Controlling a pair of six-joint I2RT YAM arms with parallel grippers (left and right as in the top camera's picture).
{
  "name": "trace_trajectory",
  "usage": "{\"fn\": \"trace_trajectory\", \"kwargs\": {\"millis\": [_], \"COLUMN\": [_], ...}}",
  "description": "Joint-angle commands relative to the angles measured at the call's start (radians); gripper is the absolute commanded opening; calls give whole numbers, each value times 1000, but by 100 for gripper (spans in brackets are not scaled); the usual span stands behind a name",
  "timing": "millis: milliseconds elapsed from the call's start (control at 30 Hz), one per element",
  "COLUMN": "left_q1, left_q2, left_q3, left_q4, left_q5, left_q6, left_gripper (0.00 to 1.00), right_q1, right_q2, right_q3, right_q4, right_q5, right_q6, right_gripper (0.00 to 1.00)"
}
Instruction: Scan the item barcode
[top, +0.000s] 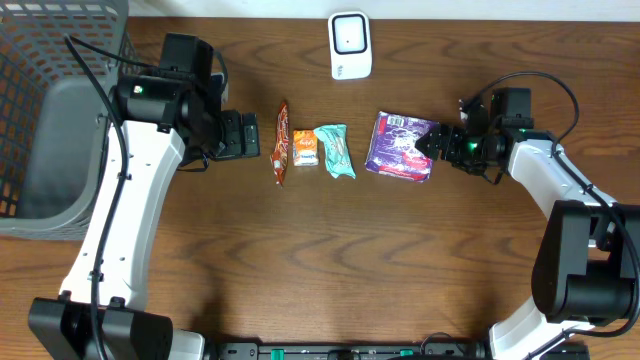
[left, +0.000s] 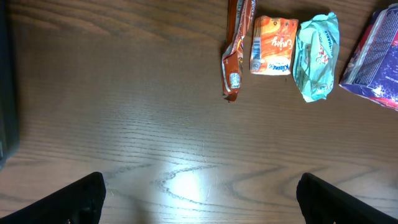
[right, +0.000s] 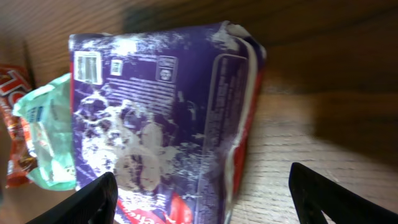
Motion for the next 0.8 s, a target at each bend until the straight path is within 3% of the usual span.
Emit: {"fn": "trace_trajectory", "kwargs": {"millis": [0, 333, 567, 667, 700, 767], "left_q1": [0, 0, 0, 0, 0, 0], "left_q2": [2, 2, 2, 2, 2, 2], "left_q3": [-4, -4, -4, -4, -4, -4], "left_q4": [-2, -2, -2, -2, -2, -2], "left_q5": [-10, -10, -10, -10, -10, -10], "left_q6": [-5, -5, -5, -5, -5, -5], "left_gripper": [98, 98, 98, 98, 98, 98], "right_q1": [5, 6, 28, 42, 45, 49], "right_q2": [-6, 14, 62, 95, 104, 113], "right_q3": [17, 3, 0, 0, 0, 0], "right_q4": [-7, 5, 30, 48, 52, 53], "right_q5": [50, 34, 21, 21, 21, 21], "right_q6": [19, 20, 20, 20, 20, 20], "right_gripper": [84, 82, 74, 64, 56, 30]}}
